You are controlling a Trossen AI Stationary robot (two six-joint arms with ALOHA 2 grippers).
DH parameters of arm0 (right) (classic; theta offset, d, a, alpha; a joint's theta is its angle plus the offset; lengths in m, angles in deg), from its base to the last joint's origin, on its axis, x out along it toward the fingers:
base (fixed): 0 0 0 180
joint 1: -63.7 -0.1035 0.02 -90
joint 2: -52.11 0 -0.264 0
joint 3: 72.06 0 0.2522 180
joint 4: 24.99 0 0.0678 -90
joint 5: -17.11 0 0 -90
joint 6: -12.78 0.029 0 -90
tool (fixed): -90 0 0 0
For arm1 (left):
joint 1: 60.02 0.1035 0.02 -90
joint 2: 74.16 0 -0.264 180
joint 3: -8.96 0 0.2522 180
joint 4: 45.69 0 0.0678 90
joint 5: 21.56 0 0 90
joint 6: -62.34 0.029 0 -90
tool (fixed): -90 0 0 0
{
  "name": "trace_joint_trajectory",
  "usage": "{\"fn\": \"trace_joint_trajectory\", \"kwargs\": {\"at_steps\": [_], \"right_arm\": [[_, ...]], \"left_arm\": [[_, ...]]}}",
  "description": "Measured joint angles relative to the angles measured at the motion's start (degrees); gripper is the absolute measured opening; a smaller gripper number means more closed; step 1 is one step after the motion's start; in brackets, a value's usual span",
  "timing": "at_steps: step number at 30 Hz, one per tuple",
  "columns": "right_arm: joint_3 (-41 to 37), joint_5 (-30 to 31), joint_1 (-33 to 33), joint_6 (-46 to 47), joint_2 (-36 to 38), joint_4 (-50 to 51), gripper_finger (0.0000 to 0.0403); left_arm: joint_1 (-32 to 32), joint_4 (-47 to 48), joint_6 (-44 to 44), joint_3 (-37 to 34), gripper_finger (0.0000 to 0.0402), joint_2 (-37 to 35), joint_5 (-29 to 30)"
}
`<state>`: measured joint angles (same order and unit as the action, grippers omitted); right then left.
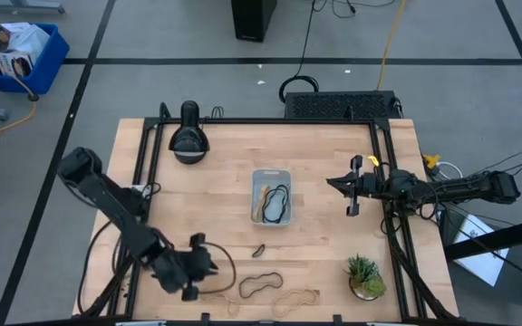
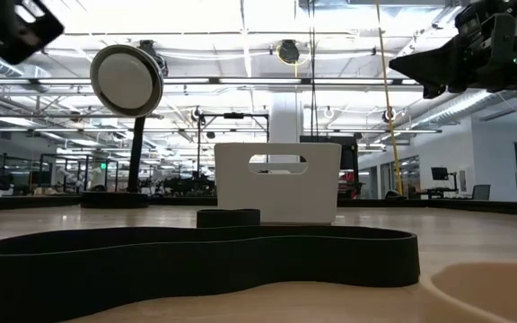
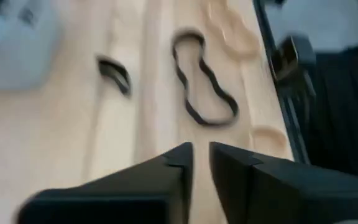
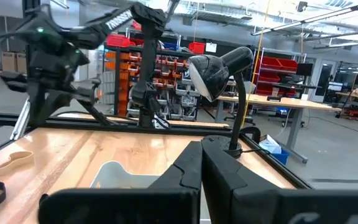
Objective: Pick and place rubber bands into bin
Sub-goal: Put the left large brown rubber band into the gray bin
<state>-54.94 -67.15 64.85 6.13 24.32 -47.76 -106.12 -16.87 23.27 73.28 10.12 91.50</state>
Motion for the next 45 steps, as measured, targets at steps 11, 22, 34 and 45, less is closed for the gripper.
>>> {"fn": "trace_joint_trajectory", "kwargs": {"at_steps": [11, 22, 34, 45], "right_arm": [[-0.04, -0.04, 0.0, 1.45, 0.0, 0.18, 0.0], [-0.04, -0.04, 0.0, 1.45, 0.01, 1.64, 0.0], [-0.04, -0.04, 0.0, 1.45, 0.02, 1.66, 0.0], [-0.04, -0.04, 0.0, 1.43, 0.02, 1.66, 0.0]], "left_arm": [[-0.28, 4.97, -3.55, 4.67, 0.0238, 8.54, -12.44], [-0.57, 6.3, -6.09, 4.25, 0.0269, 17.14, -15.9], [-0.72, 6.64, -5.68, 4.33, 0.0196, 18.0, -18.15], [0.17, 5.89, -0.12, 4.29, 0.0013, 18.1, -24.01]]}}
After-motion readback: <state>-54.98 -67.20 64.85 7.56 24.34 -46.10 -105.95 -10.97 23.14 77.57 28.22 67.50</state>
